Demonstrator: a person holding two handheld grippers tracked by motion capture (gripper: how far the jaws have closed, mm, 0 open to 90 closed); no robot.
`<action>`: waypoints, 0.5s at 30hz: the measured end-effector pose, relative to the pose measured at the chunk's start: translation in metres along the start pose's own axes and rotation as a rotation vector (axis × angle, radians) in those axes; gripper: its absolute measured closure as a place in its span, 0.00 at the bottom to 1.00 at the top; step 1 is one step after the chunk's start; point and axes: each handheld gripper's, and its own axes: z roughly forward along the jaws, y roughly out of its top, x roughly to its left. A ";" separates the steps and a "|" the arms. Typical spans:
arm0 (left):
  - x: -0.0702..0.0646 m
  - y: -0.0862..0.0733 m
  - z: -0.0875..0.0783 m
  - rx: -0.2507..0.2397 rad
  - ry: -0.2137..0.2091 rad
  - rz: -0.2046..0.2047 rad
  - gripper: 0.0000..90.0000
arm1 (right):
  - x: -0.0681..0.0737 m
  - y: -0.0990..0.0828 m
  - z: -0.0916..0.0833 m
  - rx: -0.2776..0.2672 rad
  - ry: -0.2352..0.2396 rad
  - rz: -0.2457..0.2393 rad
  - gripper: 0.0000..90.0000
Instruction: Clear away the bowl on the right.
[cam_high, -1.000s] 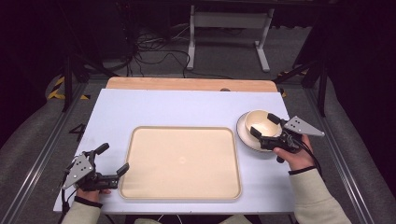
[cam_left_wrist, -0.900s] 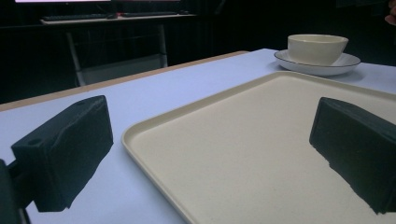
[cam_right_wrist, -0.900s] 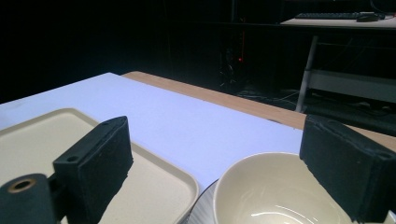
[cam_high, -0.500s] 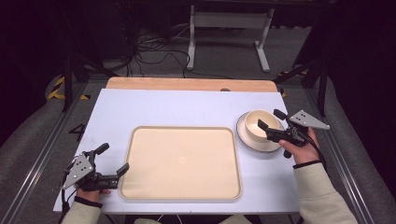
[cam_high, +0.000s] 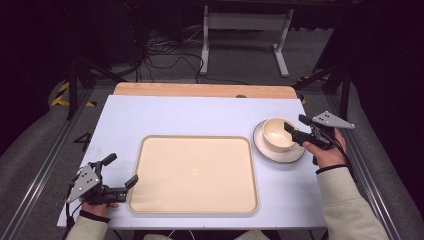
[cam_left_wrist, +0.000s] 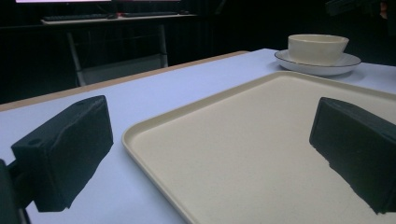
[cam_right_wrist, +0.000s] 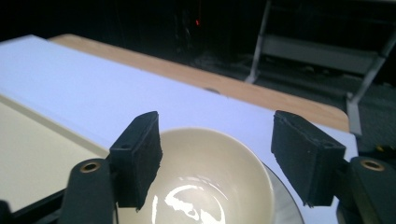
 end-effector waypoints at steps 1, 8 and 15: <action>0.000 0.000 0.000 0.000 0.000 0.000 0.00 | -0.002 0.001 0.001 0.029 -0.009 -0.002 0.39; 0.000 0.000 0.000 0.000 0.001 0.000 0.00 | -0.013 0.008 0.010 0.218 0.026 -0.023 0.54; 0.000 0.000 0.000 -0.001 0.001 0.001 0.00 | -0.021 0.011 0.020 0.317 -0.001 -0.025 0.59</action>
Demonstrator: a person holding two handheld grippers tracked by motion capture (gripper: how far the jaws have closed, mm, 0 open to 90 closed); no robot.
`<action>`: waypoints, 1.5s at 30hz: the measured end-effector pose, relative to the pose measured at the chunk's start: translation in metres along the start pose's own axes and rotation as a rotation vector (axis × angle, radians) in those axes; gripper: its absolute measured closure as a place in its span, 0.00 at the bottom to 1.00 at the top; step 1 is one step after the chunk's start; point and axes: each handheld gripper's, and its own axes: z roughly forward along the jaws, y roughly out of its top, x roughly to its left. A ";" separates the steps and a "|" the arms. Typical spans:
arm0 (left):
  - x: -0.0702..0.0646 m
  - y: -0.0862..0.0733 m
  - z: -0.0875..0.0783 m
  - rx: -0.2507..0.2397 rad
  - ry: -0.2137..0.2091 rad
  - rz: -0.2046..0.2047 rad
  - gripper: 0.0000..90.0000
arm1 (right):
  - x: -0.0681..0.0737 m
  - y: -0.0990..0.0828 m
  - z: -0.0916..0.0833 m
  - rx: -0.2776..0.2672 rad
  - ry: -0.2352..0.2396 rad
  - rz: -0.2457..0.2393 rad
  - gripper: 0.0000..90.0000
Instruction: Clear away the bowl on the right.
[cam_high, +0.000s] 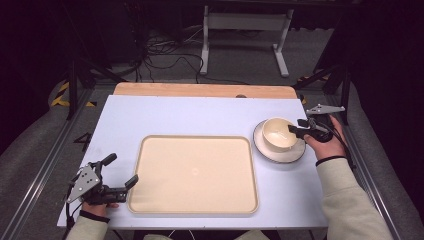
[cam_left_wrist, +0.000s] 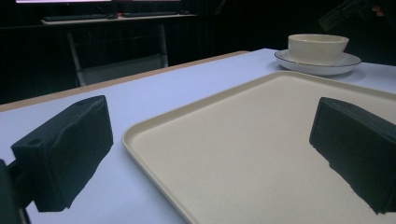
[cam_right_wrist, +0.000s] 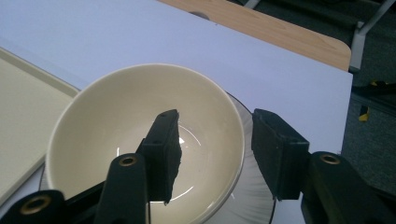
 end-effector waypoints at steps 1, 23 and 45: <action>0.000 0.000 0.000 0.000 0.000 0.000 0.00 | 0.000 0.000 0.000 0.000 0.000 0.000 0.59; 0.000 0.000 0.000 0.000 -0.001 -0.001 0.00 | -0.017 -0.008 0.034 0.191 -0.030 0.166 0.71; 0.000 0.000 0.000 -0.001 -0.001 -0.001 0.00 | -0.012 -0.003 0.044 0.285 -0.029 0.359 0.92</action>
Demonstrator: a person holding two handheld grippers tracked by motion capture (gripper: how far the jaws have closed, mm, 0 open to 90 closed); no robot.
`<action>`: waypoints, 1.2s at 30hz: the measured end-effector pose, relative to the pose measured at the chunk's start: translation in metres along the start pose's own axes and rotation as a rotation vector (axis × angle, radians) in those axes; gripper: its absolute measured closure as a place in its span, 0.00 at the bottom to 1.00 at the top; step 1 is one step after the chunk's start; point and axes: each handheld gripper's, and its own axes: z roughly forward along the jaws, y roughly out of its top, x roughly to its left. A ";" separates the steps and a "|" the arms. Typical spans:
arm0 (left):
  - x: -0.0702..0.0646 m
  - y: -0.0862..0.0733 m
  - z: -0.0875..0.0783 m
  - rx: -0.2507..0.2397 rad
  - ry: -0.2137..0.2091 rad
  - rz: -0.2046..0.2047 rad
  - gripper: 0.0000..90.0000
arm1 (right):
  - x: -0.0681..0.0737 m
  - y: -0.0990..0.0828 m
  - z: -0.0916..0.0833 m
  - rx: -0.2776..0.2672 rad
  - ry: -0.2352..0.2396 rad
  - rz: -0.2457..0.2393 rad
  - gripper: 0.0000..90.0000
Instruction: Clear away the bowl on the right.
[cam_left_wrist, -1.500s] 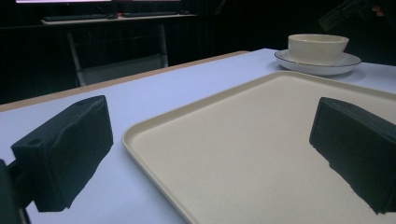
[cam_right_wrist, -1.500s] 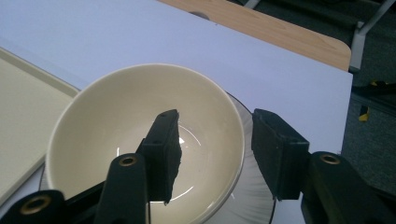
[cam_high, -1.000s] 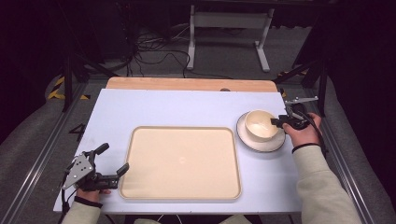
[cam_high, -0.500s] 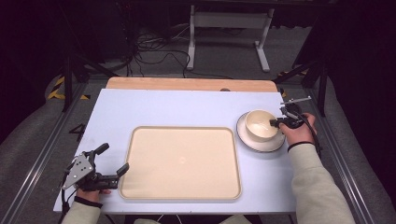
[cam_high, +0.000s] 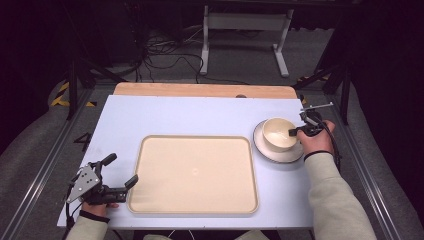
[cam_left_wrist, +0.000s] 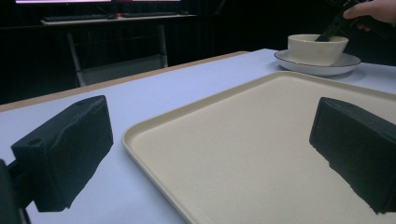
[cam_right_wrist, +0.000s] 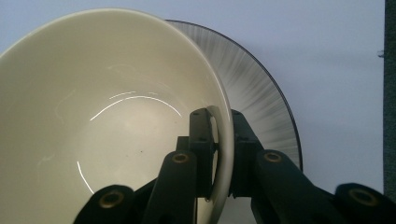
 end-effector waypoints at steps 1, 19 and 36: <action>0.000 0.000 0.000 0.000 0.000 0.000 0.00 | 0.000 0.000 0.000 0.000 0.002 0.002 0.92; 0.000 0.000 0.000 0.001 0.000 -0.001 0.00 | 0.017 0.008 -0.028 0.015 -0.013 -0.018 0.91; 0.000 0.000 0.000 0.001 0.001 -0.001 0.00 | 0.039 0.014 -0.055 0.028 0.023 -0.075 0.91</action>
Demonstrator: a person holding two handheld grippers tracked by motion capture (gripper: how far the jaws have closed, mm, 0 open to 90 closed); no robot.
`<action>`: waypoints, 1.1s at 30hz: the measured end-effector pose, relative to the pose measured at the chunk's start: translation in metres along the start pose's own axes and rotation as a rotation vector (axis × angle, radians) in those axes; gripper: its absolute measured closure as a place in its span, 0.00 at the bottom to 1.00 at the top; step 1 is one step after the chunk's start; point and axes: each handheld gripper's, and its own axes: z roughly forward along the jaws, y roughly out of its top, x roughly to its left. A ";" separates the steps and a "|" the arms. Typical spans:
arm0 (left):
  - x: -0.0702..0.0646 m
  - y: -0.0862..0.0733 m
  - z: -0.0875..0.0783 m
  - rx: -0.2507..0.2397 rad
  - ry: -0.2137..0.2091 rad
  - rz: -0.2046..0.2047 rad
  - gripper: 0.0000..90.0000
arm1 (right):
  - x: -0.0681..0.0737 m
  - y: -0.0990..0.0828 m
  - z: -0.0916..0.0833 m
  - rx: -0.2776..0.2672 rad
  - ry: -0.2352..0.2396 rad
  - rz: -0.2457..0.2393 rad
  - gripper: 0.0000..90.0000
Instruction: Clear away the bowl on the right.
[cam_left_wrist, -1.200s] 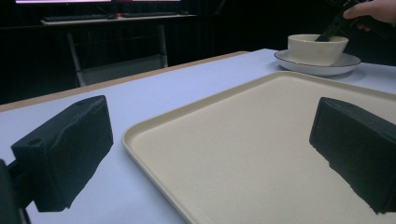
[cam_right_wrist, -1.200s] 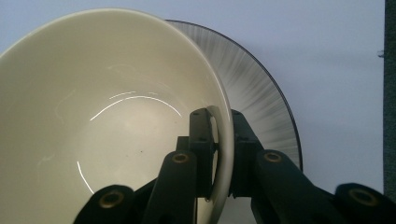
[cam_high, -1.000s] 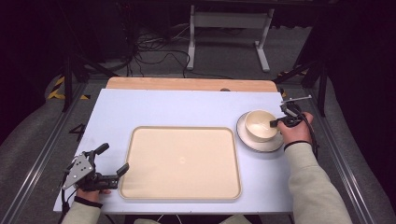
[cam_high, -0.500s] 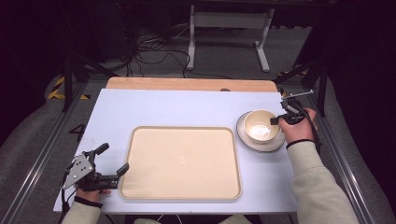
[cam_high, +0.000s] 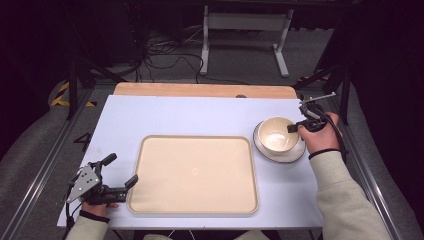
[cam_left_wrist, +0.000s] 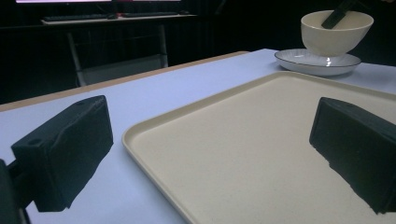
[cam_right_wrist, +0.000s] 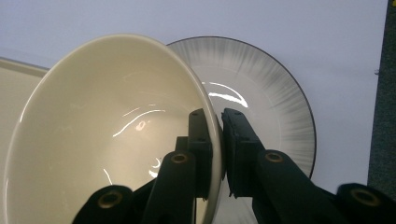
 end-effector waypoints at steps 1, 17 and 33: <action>0.000 0.000 0.000 0.000 0.000 0.000 0.00 | 0.002 0.000 -0.001 -0.001 0.002 -0.006 0.91; 0.000 0.000 0.000 0.000 -0.001 0.002 0.00 | 0.051 0.007 -0.013 0.020 0.095 -0.083 0.91; 0.000 0.000 0.000 -0.001 -0.002 0.008 0.00 | 0.118 0.013 -0.012 0.055 0.204 -0.211 0.91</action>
